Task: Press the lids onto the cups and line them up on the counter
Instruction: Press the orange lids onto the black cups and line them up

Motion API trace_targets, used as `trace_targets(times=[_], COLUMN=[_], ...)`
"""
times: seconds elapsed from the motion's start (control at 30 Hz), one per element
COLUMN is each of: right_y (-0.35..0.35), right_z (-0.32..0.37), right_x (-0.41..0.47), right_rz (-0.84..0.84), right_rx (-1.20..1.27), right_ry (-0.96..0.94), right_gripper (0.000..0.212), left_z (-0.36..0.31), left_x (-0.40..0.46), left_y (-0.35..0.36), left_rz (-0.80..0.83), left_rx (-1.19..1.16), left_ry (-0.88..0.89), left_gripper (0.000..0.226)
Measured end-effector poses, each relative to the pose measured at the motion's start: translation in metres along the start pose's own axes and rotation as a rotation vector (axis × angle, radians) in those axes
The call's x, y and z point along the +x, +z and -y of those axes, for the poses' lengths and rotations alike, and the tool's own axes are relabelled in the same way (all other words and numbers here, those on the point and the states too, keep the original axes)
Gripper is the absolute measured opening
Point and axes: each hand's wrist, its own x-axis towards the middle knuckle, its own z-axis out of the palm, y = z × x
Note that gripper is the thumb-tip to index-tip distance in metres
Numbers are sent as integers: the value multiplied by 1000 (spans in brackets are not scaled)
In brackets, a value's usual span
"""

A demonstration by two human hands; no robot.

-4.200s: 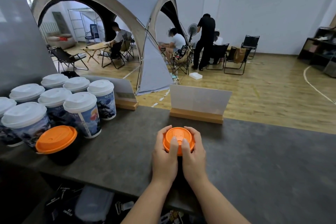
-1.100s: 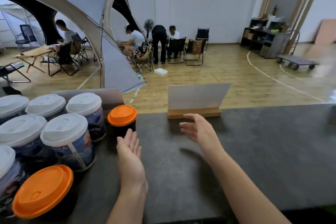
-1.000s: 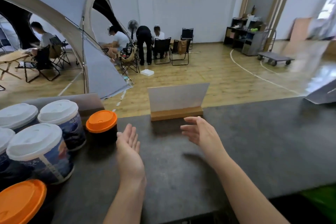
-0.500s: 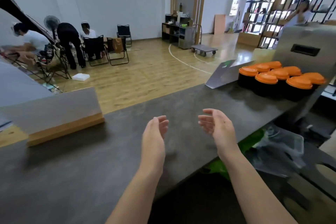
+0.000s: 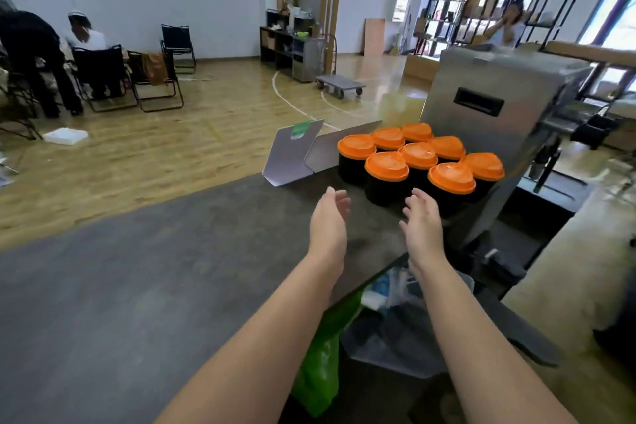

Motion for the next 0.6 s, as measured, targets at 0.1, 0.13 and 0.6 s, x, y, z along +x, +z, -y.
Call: trace_targets(times=[0.1,0.13,0.6], right_y=[3,5,33], right_z=[-4,-5,-13], right_x=[39,49,41], right_rz=[26,34,87], right_rx=[2,3,3], right_ry=[66,83,-11], right_gripper=[48,50,51], left_z=[1,1,0], left_x=[30,39,42], left_y=[31,39,44], left_rz=[-12,-6,14], left_rx=[-43,-38,24], left_ry=[0,-3,-37], left_gripper=[43,48,58])
